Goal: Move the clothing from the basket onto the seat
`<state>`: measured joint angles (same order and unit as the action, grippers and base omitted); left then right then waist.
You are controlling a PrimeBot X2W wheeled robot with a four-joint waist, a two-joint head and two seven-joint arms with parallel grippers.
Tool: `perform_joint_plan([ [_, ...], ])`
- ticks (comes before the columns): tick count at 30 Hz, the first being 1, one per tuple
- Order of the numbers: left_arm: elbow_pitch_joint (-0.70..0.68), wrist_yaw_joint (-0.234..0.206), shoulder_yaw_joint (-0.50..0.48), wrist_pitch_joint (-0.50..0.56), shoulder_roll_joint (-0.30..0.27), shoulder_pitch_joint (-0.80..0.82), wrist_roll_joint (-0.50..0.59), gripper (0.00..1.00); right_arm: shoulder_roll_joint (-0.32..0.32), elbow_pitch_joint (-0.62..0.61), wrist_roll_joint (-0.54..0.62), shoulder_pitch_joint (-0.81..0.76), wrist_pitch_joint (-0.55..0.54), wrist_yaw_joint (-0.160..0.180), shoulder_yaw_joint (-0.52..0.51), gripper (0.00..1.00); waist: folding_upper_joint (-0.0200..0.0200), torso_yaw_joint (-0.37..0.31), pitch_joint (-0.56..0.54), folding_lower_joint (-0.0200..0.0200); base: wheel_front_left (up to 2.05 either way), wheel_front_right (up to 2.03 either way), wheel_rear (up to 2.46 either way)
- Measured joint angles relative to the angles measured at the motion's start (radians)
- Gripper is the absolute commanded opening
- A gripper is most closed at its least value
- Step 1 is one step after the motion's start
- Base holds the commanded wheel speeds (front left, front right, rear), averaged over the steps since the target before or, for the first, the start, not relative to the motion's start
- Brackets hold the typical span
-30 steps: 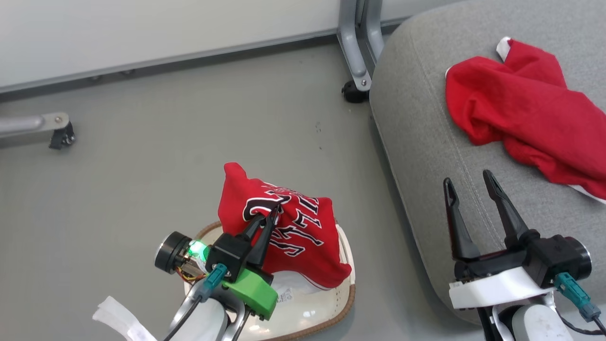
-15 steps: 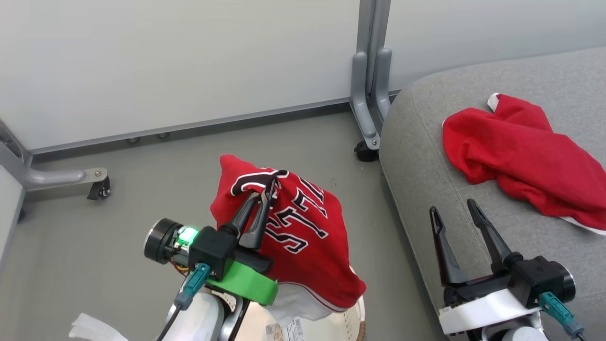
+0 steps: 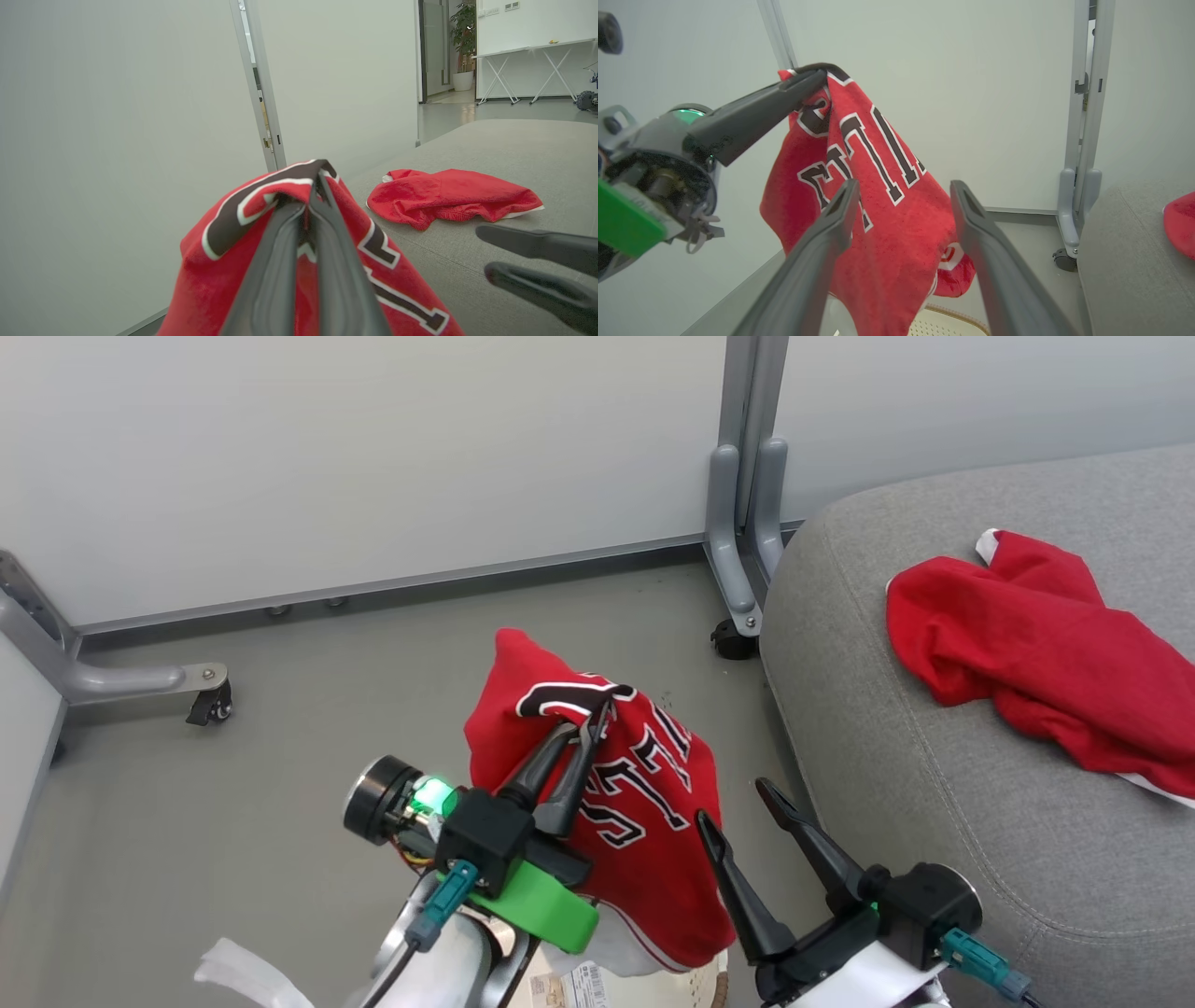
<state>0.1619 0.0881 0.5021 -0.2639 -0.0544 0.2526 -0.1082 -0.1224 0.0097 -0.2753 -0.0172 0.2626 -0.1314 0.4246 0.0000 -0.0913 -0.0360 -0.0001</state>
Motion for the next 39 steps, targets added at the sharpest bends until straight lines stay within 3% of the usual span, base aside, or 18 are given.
perform_joint_plan([
  [9, -0.003, 0.017, 0.133, 0.000, 0.003, 0.060, -0.008, 0.00, -0.015, 0.056, -0.011, 0.033, 0.000, 0.000, 0.044, 1.00, 0.0000, 0.022, 0.000, 0.0000, 0.00, 0.00, 0.00],
  [16, -0.027, 0.007, 0.203, 0.000, 0.004, 0.072, -0.046, 0.00, -0.020, 0.106, 0.009, 0.017, 0.000, 0.000, 0.012, 1.00, 0.0000, 0.026, 0.004, 0.0000, 0.00, 0.00, 0.00],
  [17, -0.027, 0.004, 0.209, 0.000, 0.004, 0.073, -0.052, 0.00, -0.020, 0.105, 0.014, 0.017, 0.000, 0.000, 0.010, 0.84, 0.0000, 0.026, 0.005, 0.0000, 0.00, 0.00, 0.00],
  [18, -0.027, 0.002, 0.211, 0.000, 0.004, 0.074, -0.054, 0.00, -0.020, 0.105, 0.015, 0.016, 0.000, 0.000, 0.010, 0.45, 0.0000, 0.026, 0.006, 0.0000, 0.00, 0.00, 0.00],
  [19, -0.026, -0.001, 0.213, 0.000, 0.004, 0.077, -0.056, 0.00, -0.021, 0.104, 0.017, 0.014, 0.000, 0.000, 0.009, 0.00, 0.0000, 0.025, 0.008, 0.0000, 0.00, 0.00, 0.00],
  [34, 0.008, -0.018, 0.163, 0.000, -0.015, 0.083, -0.039, 0.02, -0.042, 0.079, 0.006, 0.004, 0.000, 0.000, 0.012, 0.00, 0.0000, 0.020, 0.033, 0.0000, 0.00, 0.00, 0.00],
  [39, 0.014, -0.023, 0.137, 0.000, -0.030, 0.064, -0.040, 0.47, -0.044, 0.063, 0.002, 0.004, 0.000, 0.000, 0.009, 0.00, 0.0000, 0.018, 0.040, 0.0001, 0.00, 0.00, 0.00],
])
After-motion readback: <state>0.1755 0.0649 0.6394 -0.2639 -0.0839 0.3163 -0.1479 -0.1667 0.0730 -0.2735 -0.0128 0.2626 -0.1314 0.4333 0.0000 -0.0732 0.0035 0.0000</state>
